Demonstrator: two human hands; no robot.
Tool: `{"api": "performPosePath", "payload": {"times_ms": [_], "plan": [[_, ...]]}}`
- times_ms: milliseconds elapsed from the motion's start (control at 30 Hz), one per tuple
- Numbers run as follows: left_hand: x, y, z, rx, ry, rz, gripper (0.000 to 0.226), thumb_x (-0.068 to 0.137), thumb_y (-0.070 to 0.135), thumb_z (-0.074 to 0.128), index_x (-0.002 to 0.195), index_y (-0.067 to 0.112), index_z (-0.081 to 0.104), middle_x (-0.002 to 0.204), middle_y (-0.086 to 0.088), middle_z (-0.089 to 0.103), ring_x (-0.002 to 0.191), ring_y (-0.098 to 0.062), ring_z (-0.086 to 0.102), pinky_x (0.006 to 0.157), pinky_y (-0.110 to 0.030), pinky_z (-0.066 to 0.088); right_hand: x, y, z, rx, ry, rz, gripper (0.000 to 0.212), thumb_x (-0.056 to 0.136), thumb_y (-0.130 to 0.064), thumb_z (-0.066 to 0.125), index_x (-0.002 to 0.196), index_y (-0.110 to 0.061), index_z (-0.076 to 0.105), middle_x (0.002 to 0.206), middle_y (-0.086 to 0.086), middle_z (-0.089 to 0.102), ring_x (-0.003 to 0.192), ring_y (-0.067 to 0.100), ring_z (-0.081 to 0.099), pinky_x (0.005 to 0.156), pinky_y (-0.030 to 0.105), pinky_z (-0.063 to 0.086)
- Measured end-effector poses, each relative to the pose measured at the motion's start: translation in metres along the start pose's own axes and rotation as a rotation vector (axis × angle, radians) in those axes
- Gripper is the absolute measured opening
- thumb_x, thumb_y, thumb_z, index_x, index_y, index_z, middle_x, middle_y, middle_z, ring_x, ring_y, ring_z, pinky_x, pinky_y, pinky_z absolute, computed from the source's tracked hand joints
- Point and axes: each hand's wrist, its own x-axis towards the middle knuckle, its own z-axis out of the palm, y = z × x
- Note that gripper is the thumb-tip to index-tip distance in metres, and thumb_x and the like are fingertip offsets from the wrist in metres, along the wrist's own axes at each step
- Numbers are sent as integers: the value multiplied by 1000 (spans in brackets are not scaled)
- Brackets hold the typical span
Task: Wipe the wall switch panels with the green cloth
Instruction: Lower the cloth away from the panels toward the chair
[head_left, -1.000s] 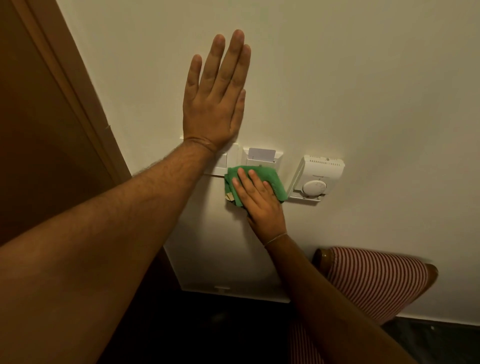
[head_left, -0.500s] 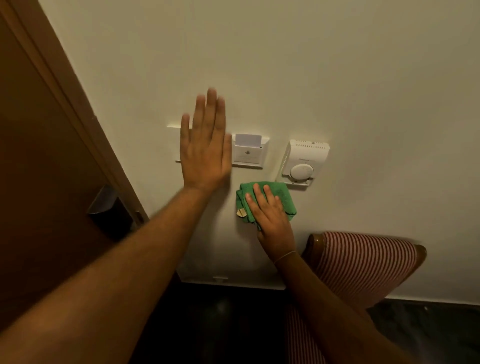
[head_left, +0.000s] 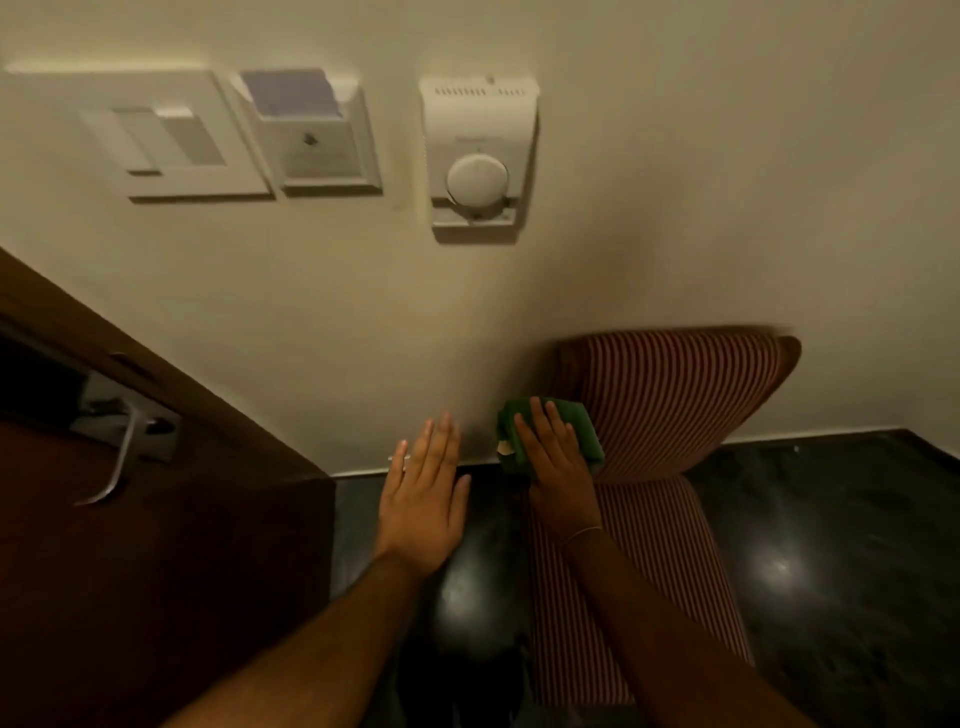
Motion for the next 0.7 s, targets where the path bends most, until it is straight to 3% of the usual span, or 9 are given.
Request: {"api": "performPosePath", "payload": {"times_ms": [100, 233, 333, 433, 600, 700], "plan": [[-10, 17, 36, 15, -84, 37, 70, 114, 42, 35, 176, 10, 27, 186, -6, 16, 173, -23, 14, 139, -46, 12, -38, 34, 28, 15, -72, 71, 80, 82, 8, 72, 155, -9, 46, 167, 14, 32, 156, 37, 24, 126, 54, 22], [-33, 33, 89, 27, -206, 39, 71, 114, 44, 33, 177, 12, 24, 187, -5, 11, 174, -21, 9, 137, -48, 15, -89, 74, 69, 16, -196, 146, 84, 75, 16, 67, 154, -4, 47, 166, 19, 33, 154, 41, 22, 124, 60, 28], [-53, 40, 128, 4, -297, 52, 71, 115, 44, 32, 178, 12, 23, 187, -5, 11, 173, -22, 14, 137, -49, 15, -116, 103, 100, 5, -350, 228, 75, 90, 8, 56, 160, -8, 35, 172, 15, 19, 161, 37, 10, 132, 52, 12], [-73, 40, 161, -24, -350, 58, 71, 114, 44, 36, 177, 12, 27, 186, -5, 18, 172, -22, 16, 139, -45, 10, -131, 130, 126, -4, -474, 317, 75, 96, 1, 51, 164, -12, 23, 175, 10, 7, 164, 31, 0, 134, 47, 0], [-91, 39, 195, -36, -492, 44, 72, 116, 48, 23, 180, 17, 12, 187, -1, 3, 173, -18, -1, 140, -43, -2, -145, 161, 155, -21, -457, 414, 79, 91, 7, 54, 163, -10, 28, 175, 11, 13, 163, 32, 3, 134, 49, 2], [-93, 36, 206, -35, -509, 24, 72, 116, 48, 22, 180, 17, 10, 188, -1, 1, 174, -18, -2, 139, -41, -8, -146, 179, 171, -33, -469, 451, 80, 92, 8, 55, 164, -13, 28, 175, 10, 11, 163, 33, 0, 133, 50, 3]]}}
